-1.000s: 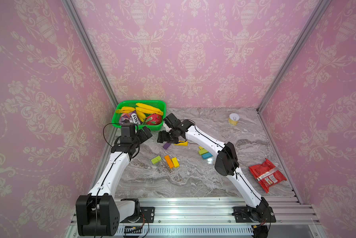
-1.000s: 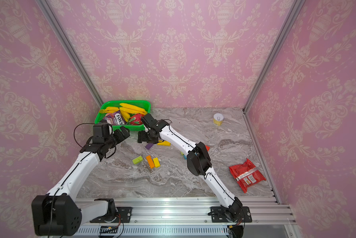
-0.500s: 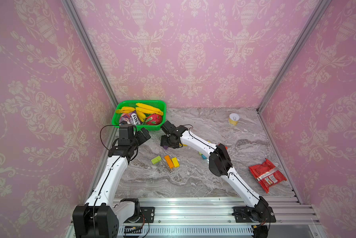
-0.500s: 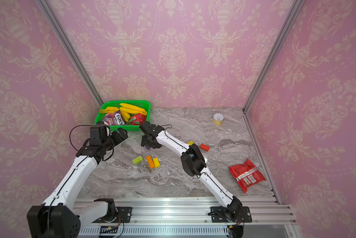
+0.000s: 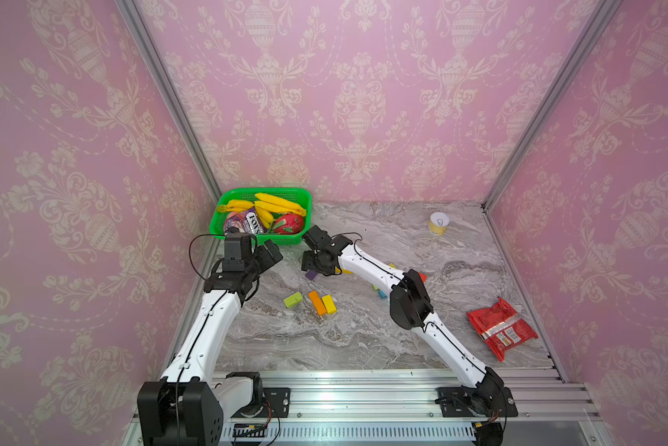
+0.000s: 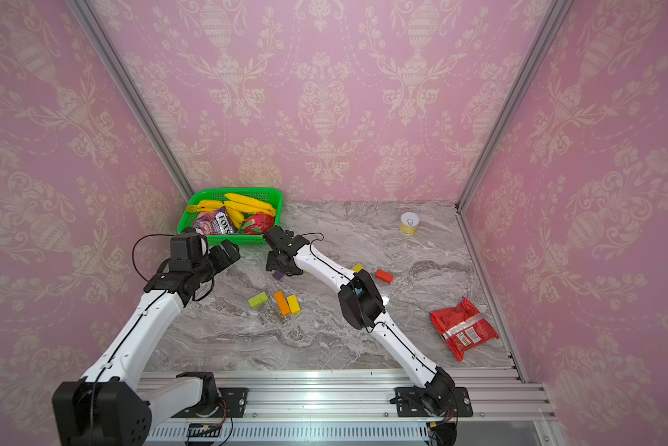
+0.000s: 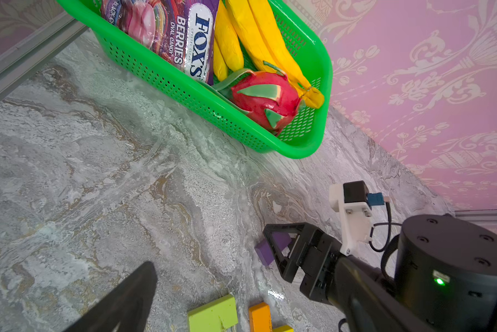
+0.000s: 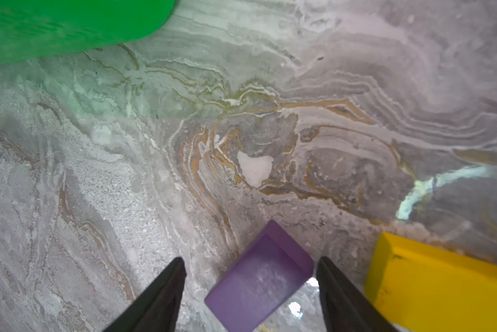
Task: Assemble the letter p with building blocks
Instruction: Assemble the building block at the center of the board.
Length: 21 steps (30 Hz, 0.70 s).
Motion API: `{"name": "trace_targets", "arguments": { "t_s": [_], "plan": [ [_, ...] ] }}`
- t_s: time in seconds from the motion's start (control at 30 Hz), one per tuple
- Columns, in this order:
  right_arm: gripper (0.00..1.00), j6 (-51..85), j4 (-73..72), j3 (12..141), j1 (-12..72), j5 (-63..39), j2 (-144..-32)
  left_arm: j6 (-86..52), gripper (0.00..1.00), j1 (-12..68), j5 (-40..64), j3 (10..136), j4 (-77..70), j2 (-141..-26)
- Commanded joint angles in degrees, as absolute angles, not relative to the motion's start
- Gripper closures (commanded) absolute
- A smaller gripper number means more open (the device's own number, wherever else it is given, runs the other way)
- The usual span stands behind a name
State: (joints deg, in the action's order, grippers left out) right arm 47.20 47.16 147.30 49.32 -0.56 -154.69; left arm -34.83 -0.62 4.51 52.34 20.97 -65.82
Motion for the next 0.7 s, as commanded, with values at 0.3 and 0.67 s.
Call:
{"name": "trace_targets", "arguments": {
  "t_s": [0.3,0.67],
  "plan": [
    [0.36,43.44,49.97,149.18,51.32,4.71,-159.77,-34.51,0.01,-0.88,5.09,49.89,19.78,-66.29],
    [0.45,36.55,53.19,149.39,53.74,10.92,-160.99,-35.84,0.01,-0.88,6.15,46.17,17.35,-66.59]
  ]
}}
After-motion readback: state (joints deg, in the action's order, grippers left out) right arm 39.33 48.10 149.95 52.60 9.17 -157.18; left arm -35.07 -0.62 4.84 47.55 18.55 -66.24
